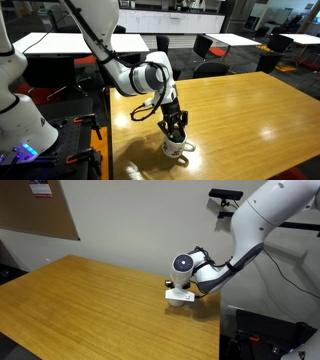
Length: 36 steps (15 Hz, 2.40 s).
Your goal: Remove the green pen from the mug
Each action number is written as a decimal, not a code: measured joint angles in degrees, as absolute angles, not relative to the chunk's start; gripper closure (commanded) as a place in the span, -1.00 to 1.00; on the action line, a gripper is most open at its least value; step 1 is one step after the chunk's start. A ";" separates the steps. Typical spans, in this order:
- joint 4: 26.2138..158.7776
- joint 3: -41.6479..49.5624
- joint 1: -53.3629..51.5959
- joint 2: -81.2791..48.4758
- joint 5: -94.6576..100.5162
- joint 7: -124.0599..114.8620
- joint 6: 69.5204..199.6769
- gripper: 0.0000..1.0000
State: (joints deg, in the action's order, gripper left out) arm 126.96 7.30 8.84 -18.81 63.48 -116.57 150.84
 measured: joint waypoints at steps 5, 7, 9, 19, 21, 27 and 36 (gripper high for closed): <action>126.68 7.50 8.62 -19.21 63.38 -116.57 150.84 0.36; 126.49 7.61 8.56 -19.39 63.37 -116.57 150.84 0.38; 126.31 7.79 8.48 -19.52 63.37 -116.57 150.84 0.53; 125.63 8.46 7.91 -19.99 63.35 -116.57 150.80 0.94; 125.63 8.68 7.64 -19.99 63.35 -116.57 150.80 0.94; 125.58 9.09 7.02 -19.80 63.60 -116.57 150.77 0.94; 127.40 9.64 4.77 -13.76 68.05 -119.76 146.07 0.94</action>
